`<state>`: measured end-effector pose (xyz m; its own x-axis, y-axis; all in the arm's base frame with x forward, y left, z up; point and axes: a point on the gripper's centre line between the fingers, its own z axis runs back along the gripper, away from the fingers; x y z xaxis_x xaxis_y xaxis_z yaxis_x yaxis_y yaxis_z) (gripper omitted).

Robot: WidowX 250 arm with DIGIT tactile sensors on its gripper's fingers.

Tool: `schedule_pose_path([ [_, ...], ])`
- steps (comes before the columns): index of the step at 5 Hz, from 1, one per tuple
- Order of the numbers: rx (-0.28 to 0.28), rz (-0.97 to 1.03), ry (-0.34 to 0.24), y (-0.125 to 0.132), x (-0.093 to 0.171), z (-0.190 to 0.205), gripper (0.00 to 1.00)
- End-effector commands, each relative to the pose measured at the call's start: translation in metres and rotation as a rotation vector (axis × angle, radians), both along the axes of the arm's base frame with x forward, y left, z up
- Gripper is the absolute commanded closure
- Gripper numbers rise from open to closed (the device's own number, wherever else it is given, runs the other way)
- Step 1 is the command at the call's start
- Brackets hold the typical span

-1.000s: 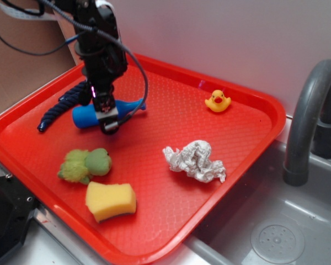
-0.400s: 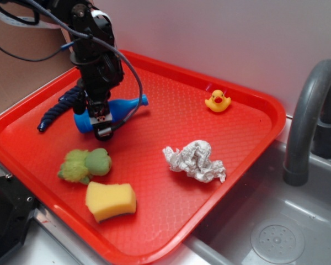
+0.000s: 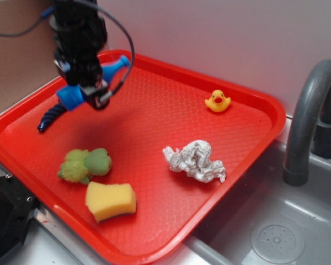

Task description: Grab the blue bottle.

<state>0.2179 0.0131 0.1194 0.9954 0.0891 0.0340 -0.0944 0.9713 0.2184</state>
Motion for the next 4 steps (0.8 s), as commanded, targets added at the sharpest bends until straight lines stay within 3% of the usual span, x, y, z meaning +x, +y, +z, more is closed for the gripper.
schedule_pose_path([
  [1, -0.082, 0.182, -0.09, -0.015, -0.005, 0.081, 1.0],
  [3, -0.095, 0.11, -0.141, -0.015, 0.0, 0.099, 1.0],
  [4, -0.103, 0.07, -0.105, -0.016, 0.004, 0.094, 1.0],
])
